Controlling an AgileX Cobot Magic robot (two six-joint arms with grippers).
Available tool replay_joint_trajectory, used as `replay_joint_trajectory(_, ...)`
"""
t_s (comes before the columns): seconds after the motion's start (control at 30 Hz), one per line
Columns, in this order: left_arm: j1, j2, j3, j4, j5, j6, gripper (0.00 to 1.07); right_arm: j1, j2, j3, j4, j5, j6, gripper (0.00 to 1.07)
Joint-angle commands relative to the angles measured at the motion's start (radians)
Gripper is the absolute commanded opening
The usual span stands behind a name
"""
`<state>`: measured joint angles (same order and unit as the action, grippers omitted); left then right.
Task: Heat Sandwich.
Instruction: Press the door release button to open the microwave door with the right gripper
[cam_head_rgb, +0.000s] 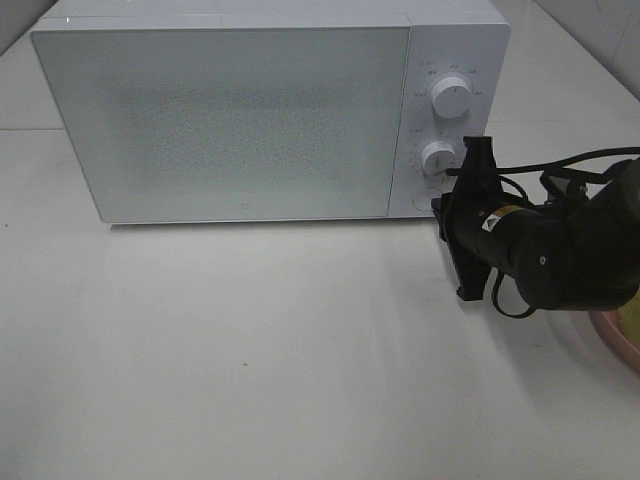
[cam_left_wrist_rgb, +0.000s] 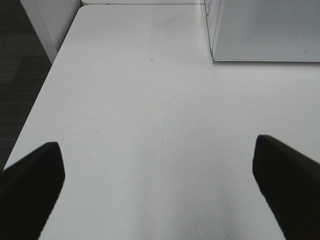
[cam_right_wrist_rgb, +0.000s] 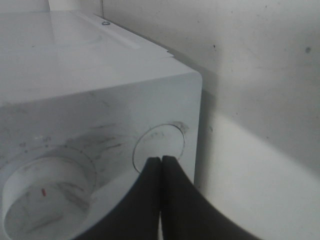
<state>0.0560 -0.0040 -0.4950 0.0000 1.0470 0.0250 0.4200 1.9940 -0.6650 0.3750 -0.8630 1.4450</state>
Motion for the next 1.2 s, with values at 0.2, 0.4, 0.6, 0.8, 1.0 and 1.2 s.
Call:
replay_joint_trajectory(0.2,0.002,-0.029,0.002,-0.007,-0.011,0.0,0.98,-0.022,0.031,-0.069,-0.038,0.055,-0.025,0.0)
replay_joint_trajectory(0.4,0.002,-0.029,0.002,-0.007,-0.011,0.0,0.98,-0.022,0.051,-0.087,-0.02,0.048,-0.019,0.0)
replay_joint_trajectory(0.6,0.002,-0.029,0.002,-0.007,-0.011,0.0,0.98,-0.022,0.072,-0.112,0.004,0.044,-0.022,0.0)
replay_joint_trajectory(0.8,0.002,-0.029,0.002,-0.007,-0.011,0.0,0.98,-0.022,0.071,-0.118,-0.003,0.003,-0.022,0.0)
replay_joint_trajectory(1.0,0.002,-0.029,0.002,-0.007,-0.011,0.0,0.98,-0.022,0.071,-0.118,-0.004,-0.004,-0.013,0.0)
replay_joint_trajectory(1.2,0.002,-0.029,0.002,-0.007,-0.011,0.0,0.98,-0.022,0.071,-0.118,-0.004,-0.086,-0.006,0.0)
